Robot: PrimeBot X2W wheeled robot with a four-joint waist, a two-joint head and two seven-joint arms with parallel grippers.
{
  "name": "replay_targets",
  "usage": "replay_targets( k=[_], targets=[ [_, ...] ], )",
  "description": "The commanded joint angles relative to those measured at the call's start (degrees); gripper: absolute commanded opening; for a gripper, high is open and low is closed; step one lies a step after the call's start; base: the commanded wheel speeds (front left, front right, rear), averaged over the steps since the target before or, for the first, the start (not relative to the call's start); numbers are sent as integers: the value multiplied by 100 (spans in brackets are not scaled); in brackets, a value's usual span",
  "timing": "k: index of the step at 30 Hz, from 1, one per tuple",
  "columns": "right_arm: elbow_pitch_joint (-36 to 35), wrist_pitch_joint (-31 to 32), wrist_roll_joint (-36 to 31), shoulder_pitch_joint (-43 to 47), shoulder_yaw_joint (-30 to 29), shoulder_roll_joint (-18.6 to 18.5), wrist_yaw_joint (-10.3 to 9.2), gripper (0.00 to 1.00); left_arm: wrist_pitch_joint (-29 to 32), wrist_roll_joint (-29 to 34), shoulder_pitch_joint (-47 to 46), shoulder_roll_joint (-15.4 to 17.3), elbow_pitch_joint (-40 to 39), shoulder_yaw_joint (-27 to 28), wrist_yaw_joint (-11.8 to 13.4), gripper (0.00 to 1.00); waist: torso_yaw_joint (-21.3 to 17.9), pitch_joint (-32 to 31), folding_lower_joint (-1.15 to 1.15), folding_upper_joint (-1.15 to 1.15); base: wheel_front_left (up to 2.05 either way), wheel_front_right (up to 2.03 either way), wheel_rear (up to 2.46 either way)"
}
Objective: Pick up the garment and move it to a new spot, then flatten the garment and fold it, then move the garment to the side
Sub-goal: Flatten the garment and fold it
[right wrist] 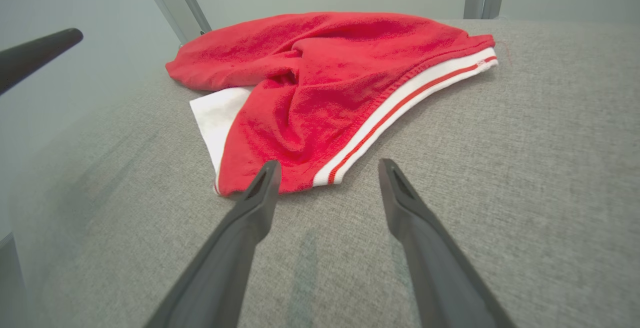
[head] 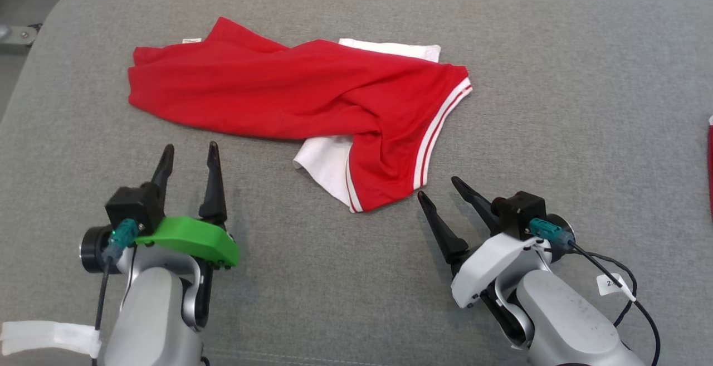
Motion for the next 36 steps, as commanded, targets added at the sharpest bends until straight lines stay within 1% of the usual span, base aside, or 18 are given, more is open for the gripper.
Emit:
replay_targets(
  k=[1,5,7,11,13,14,15,16,17,21,27,33,36],
  targets=[
    [46,-14,23,-45,-13,-2,-9,100,1,25,118,-21,-25,-12,-39,100,301,-3,0,0,0,0,0],
    [372,-14,63,-121,-126,48,-9,100,1,27,509,-111,-181,-199,-100,100,494,1,0,0,0,0,0],
    [596,-14,39,-158,-203,73,-9,100,1,-143,683,-124,-233,-447,-124,100,576,9,0,0,0,0,0],
    [891,-14,166,-250,-411,181,-9,100,0,-497,927,-117,-404,-830,30,100,706,58,0,0,0,0,0],
    [1010,-14,207,-297,-468,212,-9,100,0,-606,1022,-116,-472,-939,108,100,755,85,0,0,0,0,0],
    [1074,-14,245,-315,-494,226,-9,78,0,-617,1048,-115,-491,-986,129,100,779,97,0,0,0,0,0],
    [1126,-14,257,-344,-496,239,-9,48,0,-633,1064,-118,-501,-1037,146,100,797,107,0,0,0,0,0],
    [1231,-12,299,-384,-511,266,-9,5,0,-652,1073,-117,-522,-1093,166,100,823,123,0,0,0,0,0],
    [1269,-6,298,-401,-521,278,-9,0,0,-656,1075,-118,-521,-1100,169,100,827,128,0,0,0,0,0],
    [1147,-7,335,-397,-706,267,-9,0,1,-631,1054,-118,-544,-1032,209,100,768,118,0,0,0,0,0],
    [752,-8,504,33,-1049,46,-9,0,1,-667,1183,-118,-522,-956,166,100,472,-57,0,0,0,0,0],
    [255,-8,761,751,-1379,-425,-9,0,0,-758,1310,-118,-369,-999,144,100,50,-357,0,0,0,0,0],
    [118,-8,808,1064,-1549,-703,-9,0,0,-801,1372,-116,-275,-1007,142,100,-106,-508,0,0,0,0,0]
  ],
)
